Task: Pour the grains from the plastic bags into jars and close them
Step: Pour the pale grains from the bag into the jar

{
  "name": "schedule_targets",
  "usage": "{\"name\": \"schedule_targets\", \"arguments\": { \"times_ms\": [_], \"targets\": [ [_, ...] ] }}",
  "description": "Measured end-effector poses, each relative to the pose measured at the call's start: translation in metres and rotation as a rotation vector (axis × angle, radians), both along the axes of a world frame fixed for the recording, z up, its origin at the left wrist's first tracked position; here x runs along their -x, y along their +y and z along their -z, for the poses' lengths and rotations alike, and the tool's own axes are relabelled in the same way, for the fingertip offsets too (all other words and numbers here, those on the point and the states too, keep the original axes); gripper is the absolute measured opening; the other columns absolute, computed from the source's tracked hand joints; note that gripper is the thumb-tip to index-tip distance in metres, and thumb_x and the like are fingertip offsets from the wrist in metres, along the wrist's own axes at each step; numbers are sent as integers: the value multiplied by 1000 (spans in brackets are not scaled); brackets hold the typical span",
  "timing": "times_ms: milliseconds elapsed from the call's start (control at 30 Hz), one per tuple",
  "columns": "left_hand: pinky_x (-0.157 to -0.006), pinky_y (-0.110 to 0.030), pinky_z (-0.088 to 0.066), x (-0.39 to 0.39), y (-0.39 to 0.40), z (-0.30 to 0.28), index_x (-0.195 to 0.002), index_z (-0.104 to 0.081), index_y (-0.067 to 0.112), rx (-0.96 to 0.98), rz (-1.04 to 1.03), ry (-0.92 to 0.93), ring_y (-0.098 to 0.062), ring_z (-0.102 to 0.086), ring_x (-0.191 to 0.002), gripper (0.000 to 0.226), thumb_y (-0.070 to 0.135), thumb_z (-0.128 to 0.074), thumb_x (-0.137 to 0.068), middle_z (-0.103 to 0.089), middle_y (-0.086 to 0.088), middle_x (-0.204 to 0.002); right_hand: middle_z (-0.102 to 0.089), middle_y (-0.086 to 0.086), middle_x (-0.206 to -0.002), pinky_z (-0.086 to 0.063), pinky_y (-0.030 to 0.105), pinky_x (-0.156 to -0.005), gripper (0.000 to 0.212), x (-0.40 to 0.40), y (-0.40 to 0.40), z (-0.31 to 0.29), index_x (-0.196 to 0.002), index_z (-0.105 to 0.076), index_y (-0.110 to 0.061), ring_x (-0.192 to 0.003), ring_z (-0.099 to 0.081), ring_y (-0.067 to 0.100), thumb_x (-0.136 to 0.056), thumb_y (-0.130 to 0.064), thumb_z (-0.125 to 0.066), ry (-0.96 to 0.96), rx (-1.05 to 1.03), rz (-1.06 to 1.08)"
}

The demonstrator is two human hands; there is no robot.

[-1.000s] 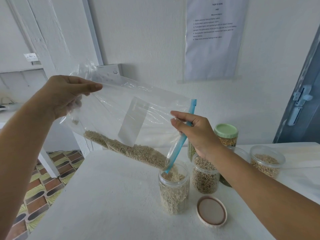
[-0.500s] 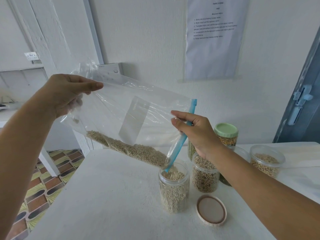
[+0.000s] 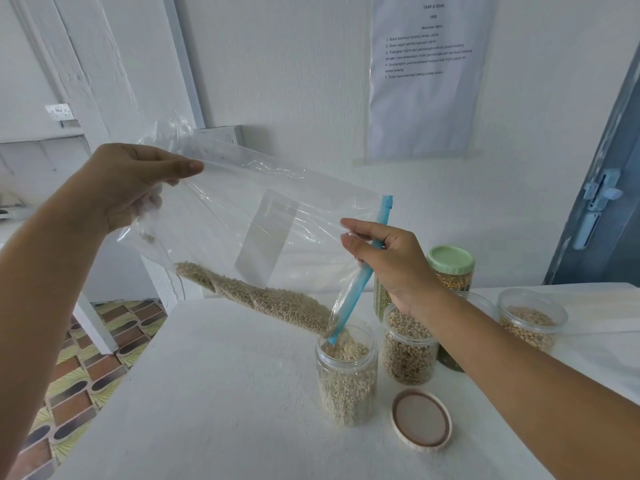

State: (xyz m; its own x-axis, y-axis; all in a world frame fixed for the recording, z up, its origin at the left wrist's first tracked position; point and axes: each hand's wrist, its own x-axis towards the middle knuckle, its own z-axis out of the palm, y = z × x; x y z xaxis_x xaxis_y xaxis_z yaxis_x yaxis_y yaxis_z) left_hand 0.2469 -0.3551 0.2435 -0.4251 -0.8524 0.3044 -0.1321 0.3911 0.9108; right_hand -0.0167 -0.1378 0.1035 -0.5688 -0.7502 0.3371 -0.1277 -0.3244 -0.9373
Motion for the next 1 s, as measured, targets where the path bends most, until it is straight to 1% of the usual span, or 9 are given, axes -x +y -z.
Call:
{"name": "schedule_targets", "arguments": {
  "times_ms": [233,467,633,767,833,933,1000],
  "targets": [
    [-60,-31,-29,1,-2,0,-87,-83,17,-1,21,6,-14,-36,-55,44,44,-96,-54,-61,-3,-76,-72,-8,-108,-50,15,-79,29,1,0,1,-121,-77,-19,-73,-61,-6,-93,-14,-76,6,-5,0],
    [-57,-29,-27,1,-3,-1,-90,-83,17,19,31,-9,-13,-36,-52,52,47,-99,-50,-60,-3,-76,-72,-11,-104,-50,17,-81,29,2,0,2,-122,-76,-19,-71,-61,-5,-93,-15,-76,8,-7,3],
    [-58,-30,-26,2,-1,0,-87,-84,19,16,23,-2,-13,-36,-53,44,46,-95,-53,-60,-2,-73,-72,-10,-106,-50,16,-81,29,2,1,4,-122,-76,-19,-73,-61,-6,-93,-15,-76,9,-9,1],
    [-48,-25,-29,1,-1,2,-87,-83,18,19,9,-16,-12,-36,-51,44,46,-95,-55,-61,-2,-75,-72,-9,-106,-50,16,-81,29,2,1,4,-122,-76,-18,-72,-61,-6,-93,-15,-76,8,-14,-3],
    [-46,-25,-31,0,2,2,-85,-83,19,13,-1,-26,-11,-37,-51,41,45,-94,-55,-61,-1,-74,-71,-10,-104,-50,17,-82,29,1,1,5,-122,-76,-18,-72,-61,-5,-93,-15,-76,3,-18,-6],
    [-51,-26,-34,1,7,3,-81,-83,22,10,-19,-32,-10,-39,-52,36,45,-93,-55,-62,4,-70,-70,-14,-95,-50,17,-82,29,2,0,4,-121,-77,-19,-70,-60,-5,-93,-15,-77,-2,-18,-7],
    [-50,-26,-33,1,10,2,-78,-83,25,9,-28,-36,-11,-40,-53,32,46,-92,-55,-62,5,-69,-69,-15,-93,-50,16,-81,29,2,-1,4,-121,-77,-19,-70,-60,-5,-93,-15,-77,-4,-17,-6]
  ]
}}
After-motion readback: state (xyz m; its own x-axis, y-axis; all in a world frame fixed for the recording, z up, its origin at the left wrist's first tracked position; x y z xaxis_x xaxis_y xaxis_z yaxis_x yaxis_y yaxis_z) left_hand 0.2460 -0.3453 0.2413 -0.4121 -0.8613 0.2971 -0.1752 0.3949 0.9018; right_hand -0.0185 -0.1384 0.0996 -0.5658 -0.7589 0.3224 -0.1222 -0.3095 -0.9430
